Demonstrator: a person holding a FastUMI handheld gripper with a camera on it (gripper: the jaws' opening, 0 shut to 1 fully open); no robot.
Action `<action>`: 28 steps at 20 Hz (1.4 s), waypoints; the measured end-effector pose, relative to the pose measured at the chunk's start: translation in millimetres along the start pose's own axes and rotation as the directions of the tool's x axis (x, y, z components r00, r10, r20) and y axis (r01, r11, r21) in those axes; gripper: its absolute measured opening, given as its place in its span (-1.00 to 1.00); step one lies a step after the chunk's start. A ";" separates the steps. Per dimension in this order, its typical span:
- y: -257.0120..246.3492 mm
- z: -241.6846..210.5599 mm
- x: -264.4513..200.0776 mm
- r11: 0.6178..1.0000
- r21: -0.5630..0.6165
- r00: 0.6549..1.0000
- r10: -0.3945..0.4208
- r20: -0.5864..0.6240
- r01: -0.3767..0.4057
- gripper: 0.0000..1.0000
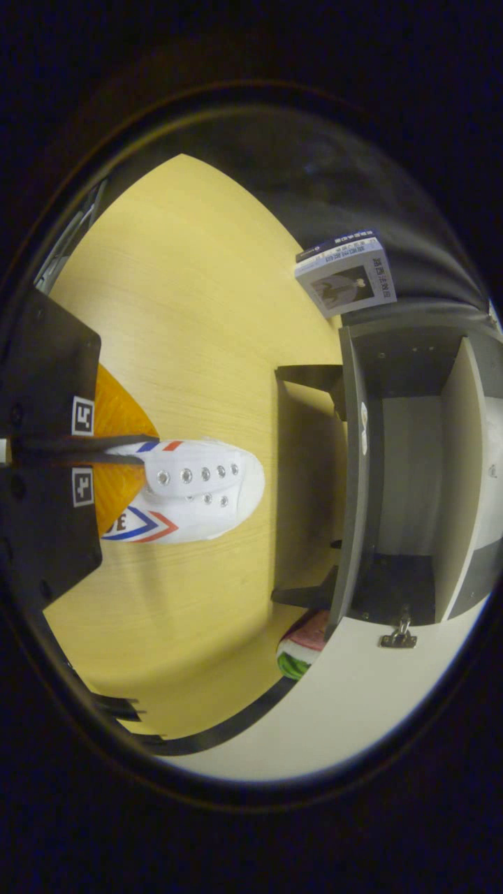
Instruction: Open the shoe cabinet door, grab the shoes and put them into the shoe cabinet, then close the shoe cabinet door.
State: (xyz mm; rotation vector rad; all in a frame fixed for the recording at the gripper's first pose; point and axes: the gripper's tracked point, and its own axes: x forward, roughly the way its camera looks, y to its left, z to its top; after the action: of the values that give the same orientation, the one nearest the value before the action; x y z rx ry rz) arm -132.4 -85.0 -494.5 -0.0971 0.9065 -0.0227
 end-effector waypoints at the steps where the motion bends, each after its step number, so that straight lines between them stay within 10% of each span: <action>1: -2.7 8.9 -5.1 1.000 0.001 1.000 -0.003 0.020 0.003 -0.95; 16: -22.0 145.0 -98.4 0.997 0.068 0.974 0.007 0.225 -0.023 -0.95; 28: -24.9 304.0 -174.5 0.988 0.145 0.878 -0.110 0.466 0.047 -0.95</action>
State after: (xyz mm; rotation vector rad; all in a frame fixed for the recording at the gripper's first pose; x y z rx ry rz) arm -0.2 -76.5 -169.0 -0.0150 0.4063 -0.1290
